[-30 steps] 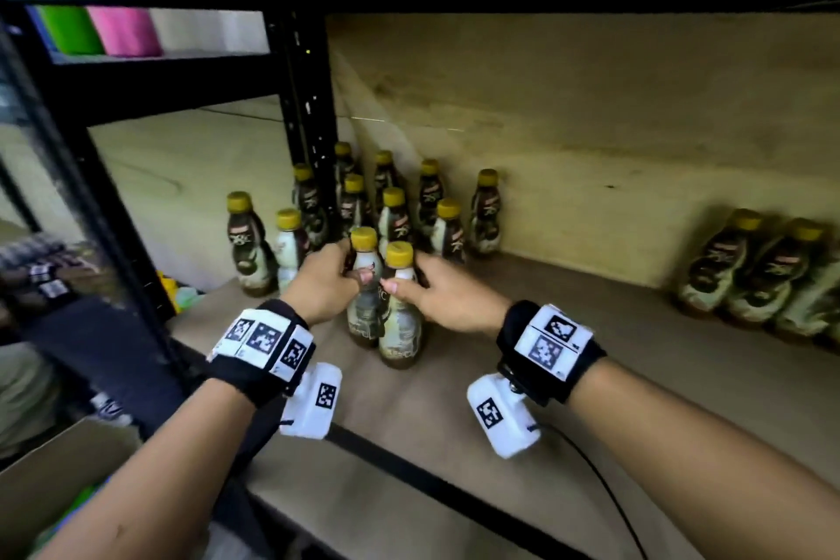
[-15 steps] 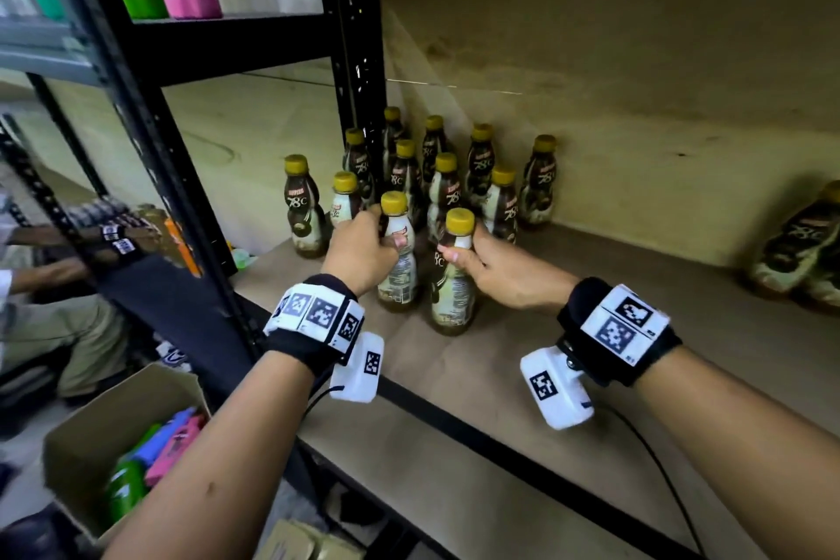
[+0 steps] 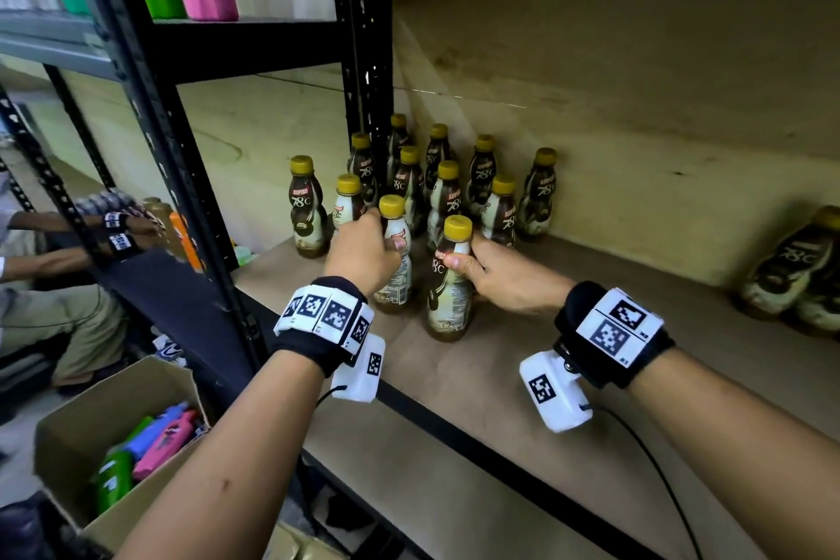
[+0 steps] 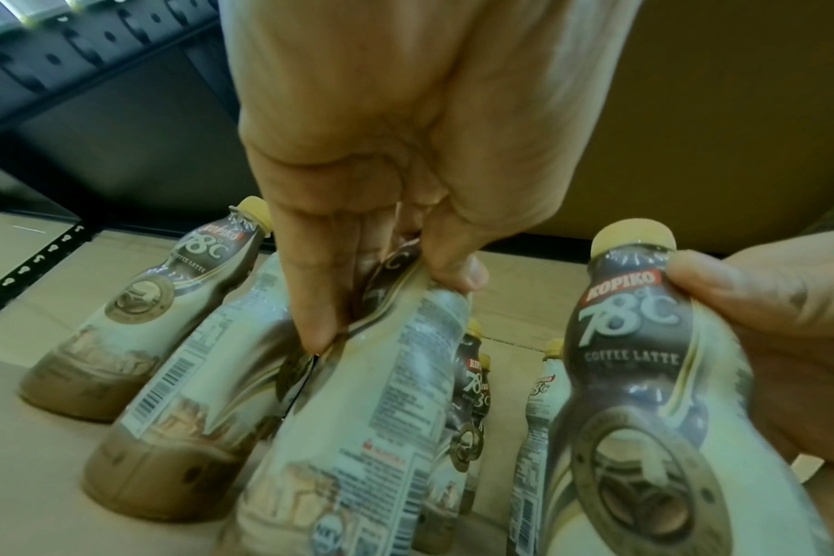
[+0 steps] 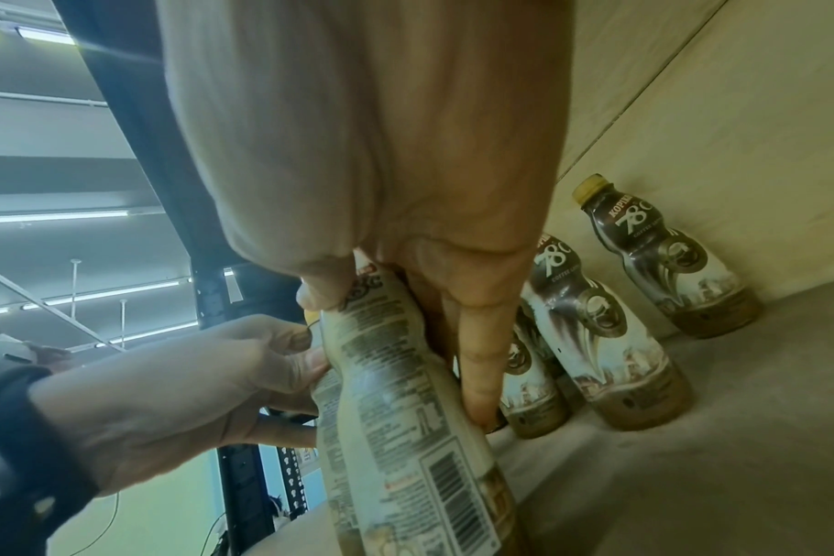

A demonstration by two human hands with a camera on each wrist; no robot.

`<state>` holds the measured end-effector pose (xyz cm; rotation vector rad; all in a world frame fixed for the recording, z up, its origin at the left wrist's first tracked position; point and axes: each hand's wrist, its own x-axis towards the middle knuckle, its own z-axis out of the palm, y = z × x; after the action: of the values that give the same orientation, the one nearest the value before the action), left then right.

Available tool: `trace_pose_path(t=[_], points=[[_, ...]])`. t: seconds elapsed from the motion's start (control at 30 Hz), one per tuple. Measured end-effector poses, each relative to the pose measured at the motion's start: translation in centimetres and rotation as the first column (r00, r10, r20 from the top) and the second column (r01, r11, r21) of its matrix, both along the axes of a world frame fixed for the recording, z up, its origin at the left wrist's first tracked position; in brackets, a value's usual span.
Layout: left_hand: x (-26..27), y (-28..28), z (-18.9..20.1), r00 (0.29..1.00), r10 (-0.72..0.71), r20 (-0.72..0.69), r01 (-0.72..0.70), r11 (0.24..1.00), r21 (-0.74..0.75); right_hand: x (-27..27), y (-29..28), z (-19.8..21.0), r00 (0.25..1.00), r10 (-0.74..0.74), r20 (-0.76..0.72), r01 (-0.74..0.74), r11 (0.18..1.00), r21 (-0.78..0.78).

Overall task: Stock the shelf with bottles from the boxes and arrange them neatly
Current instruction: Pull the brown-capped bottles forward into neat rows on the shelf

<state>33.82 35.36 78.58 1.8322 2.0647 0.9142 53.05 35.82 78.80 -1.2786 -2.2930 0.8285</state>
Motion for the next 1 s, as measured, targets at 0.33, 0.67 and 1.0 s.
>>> trace_pose_path(t=[0.33, 0.67, 1.0], points=[[0.1, -0.1, -0.7, 1.0, 0.03, -0.006, -0.03, 0.997, 0.064, 0.2, 0.2, 0.2, 0.998, 0.013, -0.054, -0.013, 1.0, -0.003], [2.7, -1.3, 4.3, 0.995, -0.076, -0.058, 0.091, 0.939, 0.33, 5.0, 0.0, 6.6, 0.924, -0.137, -0.356, 0.153, 0.988, 0.017], [23.2, 2.8, 7.9, 0.797, -0.604, -0.024, 0.587, 0.764, 0.267, 21.6, -2.5, 7.4, 0.499, -0.556, -0.664, 0.745, 0.667, 0.002]])
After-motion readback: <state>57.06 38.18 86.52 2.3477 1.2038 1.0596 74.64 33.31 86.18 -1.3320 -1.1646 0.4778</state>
